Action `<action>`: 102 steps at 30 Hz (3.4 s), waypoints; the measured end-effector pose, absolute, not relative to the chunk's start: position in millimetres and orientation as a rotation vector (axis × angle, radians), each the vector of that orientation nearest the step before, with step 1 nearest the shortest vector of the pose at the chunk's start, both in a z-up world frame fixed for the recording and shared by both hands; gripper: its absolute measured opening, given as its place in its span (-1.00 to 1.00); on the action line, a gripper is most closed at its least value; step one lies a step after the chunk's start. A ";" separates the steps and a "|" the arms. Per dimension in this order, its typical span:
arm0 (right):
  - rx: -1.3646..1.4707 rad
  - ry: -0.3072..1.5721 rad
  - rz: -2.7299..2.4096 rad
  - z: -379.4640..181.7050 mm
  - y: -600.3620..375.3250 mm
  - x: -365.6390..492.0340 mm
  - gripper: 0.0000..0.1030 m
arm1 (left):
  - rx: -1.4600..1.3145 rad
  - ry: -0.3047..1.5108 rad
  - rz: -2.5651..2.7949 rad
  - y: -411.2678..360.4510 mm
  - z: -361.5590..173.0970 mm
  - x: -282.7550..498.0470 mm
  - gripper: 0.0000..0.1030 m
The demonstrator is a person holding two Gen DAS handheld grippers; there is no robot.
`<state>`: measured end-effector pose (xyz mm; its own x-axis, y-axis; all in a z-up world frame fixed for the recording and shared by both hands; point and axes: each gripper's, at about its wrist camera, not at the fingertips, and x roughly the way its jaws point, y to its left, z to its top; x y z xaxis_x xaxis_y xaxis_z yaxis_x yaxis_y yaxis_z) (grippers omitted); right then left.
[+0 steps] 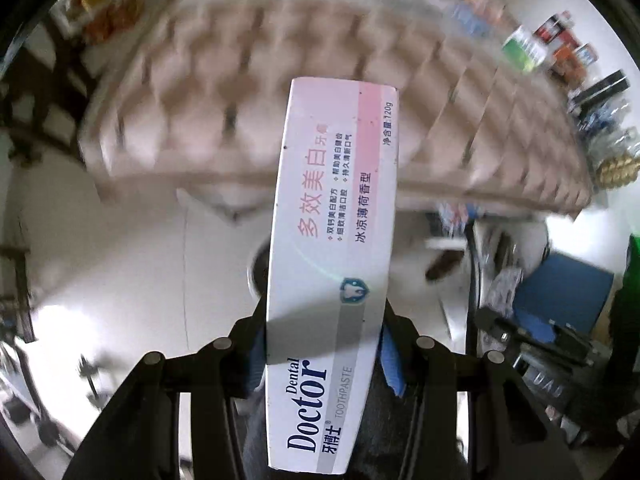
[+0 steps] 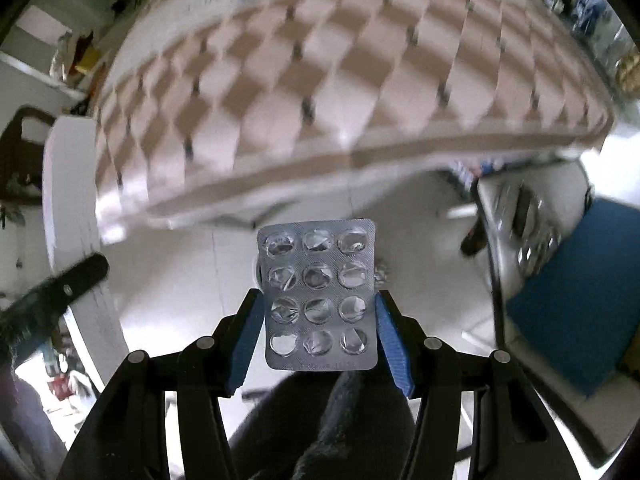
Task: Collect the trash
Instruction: 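Carry toothpaste box and blister pack to the bin and release both, then grasp the blue printed wrapper with left tool while right tool grasps the white box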
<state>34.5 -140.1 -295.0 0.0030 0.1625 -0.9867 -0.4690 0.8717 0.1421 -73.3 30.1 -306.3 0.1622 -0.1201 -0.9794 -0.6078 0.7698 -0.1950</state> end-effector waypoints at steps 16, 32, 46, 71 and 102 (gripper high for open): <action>-0.260 1.747 0.484 -596.4 -136.2 17.1 0.13 | -1.013 1.674 0.254 68.6 -662.2 -42.1 -0.09; -0.192 1.821 0.600 -740.8 -95.3 17.7 0.93 | -0.781 1.579 0.568 86.9 -673.8 -79.9 0.95; -0.468 1.649 0.513 -672.2 -92.3 5.5 0.93 | -0.637 1.550 0.585 65.7 -605.5 -92.9 0.95; -0.345 1.561 0.556 -379.9 -90.0 -18.4 0.93 | -0.557 1.399 0.611 68.3 -327.1 -123.1 0.95; -0.531 1.411 0.317 -242.2 -64.5 534.0 0.93 | -0.641 1.382 0.466 126.4 -277.9 357.4 0.95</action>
